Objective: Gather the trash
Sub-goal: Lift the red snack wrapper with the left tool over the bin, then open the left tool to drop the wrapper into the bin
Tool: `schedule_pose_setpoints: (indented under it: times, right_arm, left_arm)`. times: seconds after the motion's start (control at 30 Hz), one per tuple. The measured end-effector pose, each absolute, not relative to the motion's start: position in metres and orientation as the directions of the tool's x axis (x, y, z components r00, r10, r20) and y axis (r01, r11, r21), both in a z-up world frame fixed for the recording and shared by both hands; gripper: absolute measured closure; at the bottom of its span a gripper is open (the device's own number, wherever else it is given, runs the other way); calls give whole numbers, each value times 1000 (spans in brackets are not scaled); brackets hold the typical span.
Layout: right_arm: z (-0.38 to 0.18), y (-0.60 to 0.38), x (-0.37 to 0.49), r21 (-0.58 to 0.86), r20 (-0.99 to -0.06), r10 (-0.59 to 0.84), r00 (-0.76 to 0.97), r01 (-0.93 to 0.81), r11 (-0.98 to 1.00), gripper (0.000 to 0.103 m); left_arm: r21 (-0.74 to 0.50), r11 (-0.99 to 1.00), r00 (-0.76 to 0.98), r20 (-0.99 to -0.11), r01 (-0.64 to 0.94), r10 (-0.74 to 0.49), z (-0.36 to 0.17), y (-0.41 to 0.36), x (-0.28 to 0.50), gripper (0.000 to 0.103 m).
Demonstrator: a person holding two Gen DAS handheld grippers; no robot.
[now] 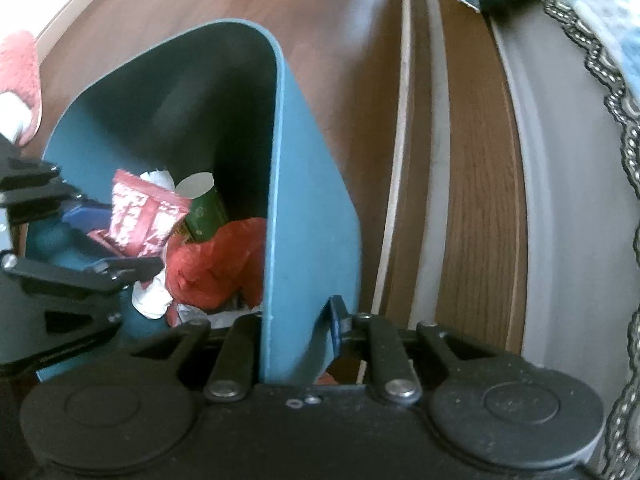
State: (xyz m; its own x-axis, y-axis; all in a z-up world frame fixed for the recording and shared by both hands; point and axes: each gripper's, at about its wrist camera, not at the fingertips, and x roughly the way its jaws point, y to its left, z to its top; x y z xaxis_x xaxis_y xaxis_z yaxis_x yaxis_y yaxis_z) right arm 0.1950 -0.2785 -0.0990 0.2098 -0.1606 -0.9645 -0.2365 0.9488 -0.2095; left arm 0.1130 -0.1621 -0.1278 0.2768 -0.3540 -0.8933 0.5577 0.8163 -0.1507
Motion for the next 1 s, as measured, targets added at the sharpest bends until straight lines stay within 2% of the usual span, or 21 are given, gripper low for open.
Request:
schedule_pose_setpoints:
  times: [0.17,0.4,0.5,0.53,0.6,0.63,0.7,0.77,0.83,0.87,0.93,1.0]
  right_arm:
    - [-105,-289,191,-225,-961,-167,222,-270,936,90]
    - [-121,-309,186,-239,-956,-185,226,-241,941,88]
    - [-129,-316,185,-239,-959,-191,208,-233,943,86]
    - [-131,-318,187,-238,-960,-192,206,-230,944,84]
    - [-132,-318,189,-237,-960,-192,203,-226,945,73]
    - [-133,-318,186,-233,-961,-187,204,-229,945,71]
    - [-129,-311,179,-231,-960,-182,212,-233,945,70]
    - [-125,-307,176,-231,-957,-177,228,-238,943,66]
    - [-116,-307,169,-247,-949,-186,253,-237,939,56]
    - [-114,-305,167,-259,-944,-195,266,-236,937,45]
    - [-109,-305,163,-274,-937,-204,285,-231,933,43]
    - [-102,-304,161,-282,-931,-214,294,-212,936,39]
  left_arm:
    - [-137,796,223,-920,589,-323,-142,-188,118,67]
    - [-98,804,134,-967,586,-216,-169,-219,140,65]
    - [-129,808,104,-968,575,-229,-173,-222,148,65]
    - [-143,808,96,-966,572,-239,-171,-222,149,64]
    - [-153,805,99,-962,573,-253,-167,-222,149,62]
    - [-158,804,101,-960,573,-261,-163,-221,149,60]
    - [-151,805,127,-955,573,-269,-155,-218,146,48]
    - [-143,802,157,-946,579,-282,-147,-215,143,46]
    - [-149,803,170,-940,577,-297,-142,-214,140,45]
    - [-162,799,175,-932,579,-316,-137,-214,137,45]
    - [-178,786,188,-918,592,-349,-126,-212,129,44]
    - [-145,786,233,-909,601,-346,-111,-211,119,39]
